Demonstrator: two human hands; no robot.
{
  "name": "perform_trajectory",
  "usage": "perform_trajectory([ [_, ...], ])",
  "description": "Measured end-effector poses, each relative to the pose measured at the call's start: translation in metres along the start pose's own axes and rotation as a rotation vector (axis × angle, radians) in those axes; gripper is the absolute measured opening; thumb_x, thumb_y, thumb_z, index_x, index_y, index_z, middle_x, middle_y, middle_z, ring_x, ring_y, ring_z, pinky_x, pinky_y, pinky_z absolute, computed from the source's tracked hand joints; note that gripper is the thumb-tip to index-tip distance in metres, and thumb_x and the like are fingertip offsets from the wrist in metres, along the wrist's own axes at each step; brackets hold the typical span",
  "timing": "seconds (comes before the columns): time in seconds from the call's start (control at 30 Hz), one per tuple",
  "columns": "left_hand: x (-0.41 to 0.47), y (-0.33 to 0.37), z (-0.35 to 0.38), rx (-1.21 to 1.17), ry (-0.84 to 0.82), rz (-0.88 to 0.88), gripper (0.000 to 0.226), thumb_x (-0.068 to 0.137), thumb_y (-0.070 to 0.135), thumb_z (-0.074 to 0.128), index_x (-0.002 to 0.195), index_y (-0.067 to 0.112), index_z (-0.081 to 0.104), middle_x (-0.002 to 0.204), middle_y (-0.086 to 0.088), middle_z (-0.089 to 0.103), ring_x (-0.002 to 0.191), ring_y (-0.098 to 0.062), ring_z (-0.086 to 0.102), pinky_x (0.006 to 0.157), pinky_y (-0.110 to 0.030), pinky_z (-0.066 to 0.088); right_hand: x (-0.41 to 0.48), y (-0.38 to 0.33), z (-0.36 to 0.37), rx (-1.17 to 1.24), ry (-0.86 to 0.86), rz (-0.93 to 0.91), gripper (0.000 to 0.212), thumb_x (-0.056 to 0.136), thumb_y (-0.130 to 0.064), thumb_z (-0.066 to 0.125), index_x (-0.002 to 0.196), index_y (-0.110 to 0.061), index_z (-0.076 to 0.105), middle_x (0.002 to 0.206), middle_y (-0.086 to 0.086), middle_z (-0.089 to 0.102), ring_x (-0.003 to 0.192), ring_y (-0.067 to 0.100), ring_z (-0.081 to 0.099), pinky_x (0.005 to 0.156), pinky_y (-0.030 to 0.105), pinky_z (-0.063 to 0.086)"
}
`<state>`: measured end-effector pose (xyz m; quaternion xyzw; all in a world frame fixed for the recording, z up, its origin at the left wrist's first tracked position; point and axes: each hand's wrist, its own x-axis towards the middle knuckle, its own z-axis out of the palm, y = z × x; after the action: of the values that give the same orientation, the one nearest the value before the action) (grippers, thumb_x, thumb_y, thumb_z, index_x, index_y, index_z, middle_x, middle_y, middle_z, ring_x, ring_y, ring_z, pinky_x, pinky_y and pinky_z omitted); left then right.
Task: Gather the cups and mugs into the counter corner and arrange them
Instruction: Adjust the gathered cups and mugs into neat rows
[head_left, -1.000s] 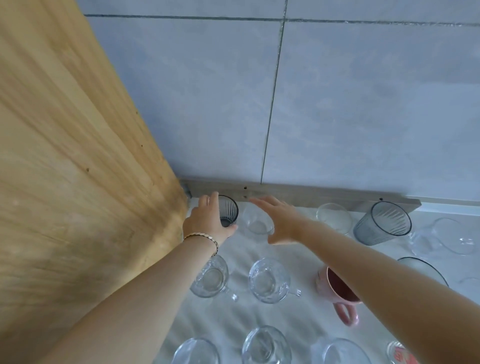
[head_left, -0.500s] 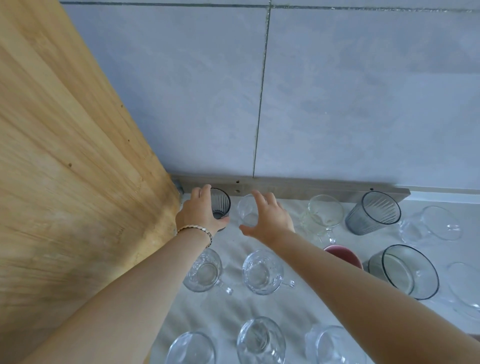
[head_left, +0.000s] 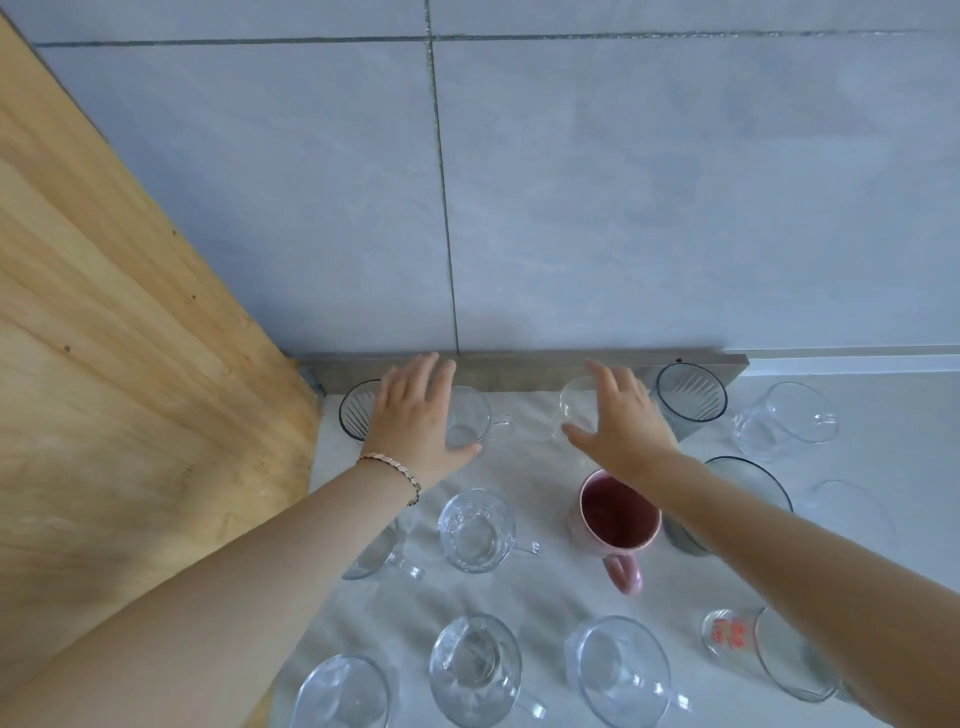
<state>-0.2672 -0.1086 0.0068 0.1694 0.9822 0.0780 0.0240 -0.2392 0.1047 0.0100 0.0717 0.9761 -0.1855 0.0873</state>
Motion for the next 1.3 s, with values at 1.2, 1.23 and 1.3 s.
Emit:
perform_trajectory([
  [1.2, 0.032, 0.030, -0.003, 0.093, -0.384, -0.105, 0.083, 0.076, 0.049, 0.068, 0.143, 0.026, 0.025, 0.141, -0.011, 0.035, 0.124, -0.031, 0.049, 0.098, -0.039, 0.043, 0.017, 0.026, -0.009, 0.056, -0.215, -0.200, 0.097, 0.076, -0.017, 0.073, 0.152, -0.023, 0.013, 0.156, 0.002, 0.016, 0.143, 0.022, 0.024, 0.111, 0.031, 0.032],
  [1.23, 0.031, 0.034, -0.005, 0.091, -0.366, -0.096, 0.086, 0.075, 0.051, 0.068, 0.144, 0.026, 0.023, 0.145, -0.013, 0.032, 0.128, -0.032, 0.045, 0.102, -0.039, 0.040, 0.012, 0.033, -0.020, 0.062, -0.156, -0.179, 0.091, 0.078, -0.019, 0.072, 0.151, -0.021, 0.017, 0.154, 0.003, 0.020, 0.142, 0.023, 0.027, 0.112, 0.030, 0.030],
  [1.3, 0.029, 0.046, -0.008, 0.082, -0.295, -0.034, 0.084, 0.078, 0.053, 0.063, 0.145, 0.024, 0.022, 0.151, -0.013, 0.025, 0.136, -0.031, 0.037, 0.108, -0.040, 0.034, 0.001, 0.054, -0.043, 0.030, -0.054, -0.107, 0.076, 0.082, -0.020, 0.067, 0.147, -0.019, 0.028, 0.150, 0.005, 0.028, 0.138, 0.023, 0.033, 0.110, 0.029, 0.031],
])
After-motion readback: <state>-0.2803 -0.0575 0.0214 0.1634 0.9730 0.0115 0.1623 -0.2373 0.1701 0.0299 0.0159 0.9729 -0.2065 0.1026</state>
